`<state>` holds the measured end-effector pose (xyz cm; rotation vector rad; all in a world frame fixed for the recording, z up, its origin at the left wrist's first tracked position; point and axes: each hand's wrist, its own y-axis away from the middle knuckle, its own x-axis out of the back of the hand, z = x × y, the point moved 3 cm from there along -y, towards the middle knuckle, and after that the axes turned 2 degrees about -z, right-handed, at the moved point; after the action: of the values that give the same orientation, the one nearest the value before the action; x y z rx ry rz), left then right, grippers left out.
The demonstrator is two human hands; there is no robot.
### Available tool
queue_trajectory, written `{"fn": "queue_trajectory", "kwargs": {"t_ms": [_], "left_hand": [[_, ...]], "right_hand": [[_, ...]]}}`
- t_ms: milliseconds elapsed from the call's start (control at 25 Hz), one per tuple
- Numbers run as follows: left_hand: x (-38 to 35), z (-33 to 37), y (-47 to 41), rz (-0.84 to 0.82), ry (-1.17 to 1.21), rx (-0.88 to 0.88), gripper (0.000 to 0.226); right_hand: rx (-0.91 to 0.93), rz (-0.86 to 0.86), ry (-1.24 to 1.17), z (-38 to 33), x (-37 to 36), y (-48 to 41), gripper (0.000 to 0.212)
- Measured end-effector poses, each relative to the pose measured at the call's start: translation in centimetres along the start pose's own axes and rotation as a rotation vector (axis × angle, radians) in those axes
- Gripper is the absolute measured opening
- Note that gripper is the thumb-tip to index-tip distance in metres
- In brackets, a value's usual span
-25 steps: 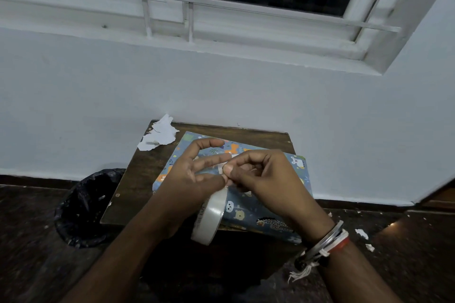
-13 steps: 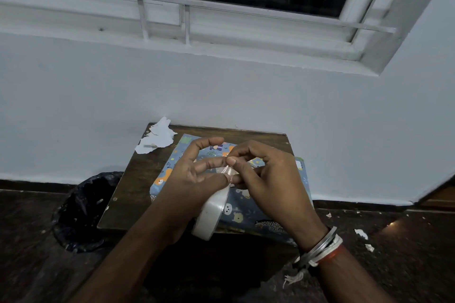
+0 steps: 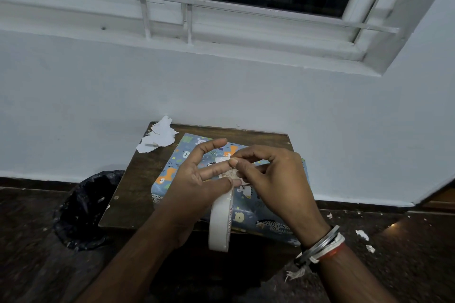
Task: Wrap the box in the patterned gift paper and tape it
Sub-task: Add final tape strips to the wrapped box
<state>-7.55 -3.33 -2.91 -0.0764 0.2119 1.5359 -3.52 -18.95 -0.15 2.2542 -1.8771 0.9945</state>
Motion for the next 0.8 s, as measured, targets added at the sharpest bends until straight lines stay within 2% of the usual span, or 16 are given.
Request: {"fn": "queue_trajectory", "kwargs": {"t_ms": [80, 200, 320, 360, 520, 720, 800], "left_hand": [[-0.1, 0.0, 0.0, -0.013, 0.010, 0.012, 0.062], [0.2, 0.1, -0.1, -0.033, 0.022, 0.033, 0.061], [0.7, 0.1, 0.1, -0.051, 0.014, 0.041, 0.058], [0.8, 0.2, 0.2, -0.063, 0.005, 0.041, 0.058], [0.9, 0.1, 0.0, -0.082, -0.006, 0.028, 0.055], [0.8, 0.3, -0.2, -0.110, -0.019, 0.016, 0.052], [0.9, 0.5, -0.1, -0.124, -0.013, 0.019, 0.049]], "right_hand": [[-0.014, 0.021, 0.031, -0.1, 0.0, 0.1, 0.004], [-0.101, 0.120, 0.102, 0.3, 0.7, 0.0, 0.018], [-0.057, 0.246, 0.331, 1.4, 3.5, -0.4, 0.011], [-0.081, 0.214, 0.416, 2.1, 4.5, -0.5, 0.011], [-0.239, -0.124, 0.681, 5.4, 4.9, -0.1, 0.015], [-0.302, -0.207, 0.722, 5.6, 4.4, -0.9, 0.032], [-0.304, -0.269, 0.807, 5.3, 4.1, -1.1, 0.027]]}}
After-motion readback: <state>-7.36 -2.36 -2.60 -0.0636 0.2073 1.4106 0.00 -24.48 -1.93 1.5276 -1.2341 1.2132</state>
